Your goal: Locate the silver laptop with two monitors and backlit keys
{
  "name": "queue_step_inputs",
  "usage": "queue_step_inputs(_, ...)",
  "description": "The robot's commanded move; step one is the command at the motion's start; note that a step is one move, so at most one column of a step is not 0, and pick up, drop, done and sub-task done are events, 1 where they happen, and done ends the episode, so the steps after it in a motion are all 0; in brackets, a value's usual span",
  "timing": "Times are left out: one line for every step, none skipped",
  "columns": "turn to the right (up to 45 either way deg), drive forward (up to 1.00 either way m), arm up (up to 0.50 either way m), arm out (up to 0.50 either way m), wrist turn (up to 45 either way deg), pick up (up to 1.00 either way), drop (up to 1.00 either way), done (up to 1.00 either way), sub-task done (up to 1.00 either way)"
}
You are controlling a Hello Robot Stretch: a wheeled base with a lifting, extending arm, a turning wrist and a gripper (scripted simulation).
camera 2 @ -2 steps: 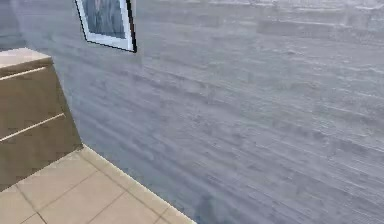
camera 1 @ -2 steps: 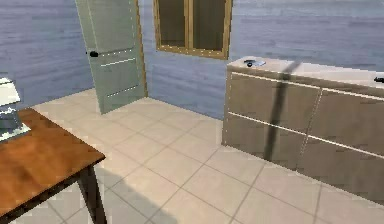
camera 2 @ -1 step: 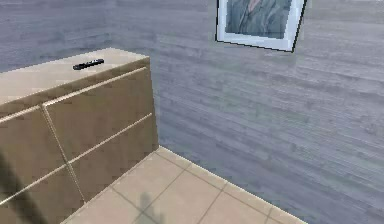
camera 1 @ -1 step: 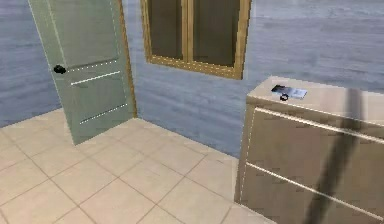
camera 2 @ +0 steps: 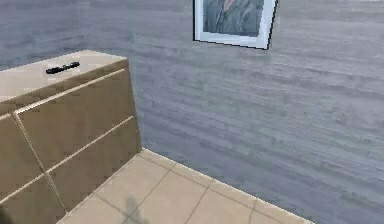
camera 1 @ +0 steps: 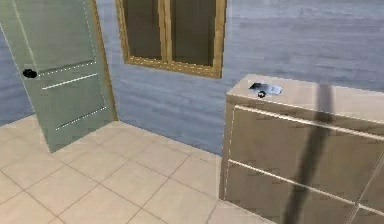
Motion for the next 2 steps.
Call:
queue_step_inputs(0.0, 0.55, 0.00, 0.00, 0.0, 0.00, 0.00, 0.00, 0.00)
queue_step_inputs(-45.0, 0.00, 0.00, 0.00, 0.0, 0.00, 0.00, 0.00, 0.00)
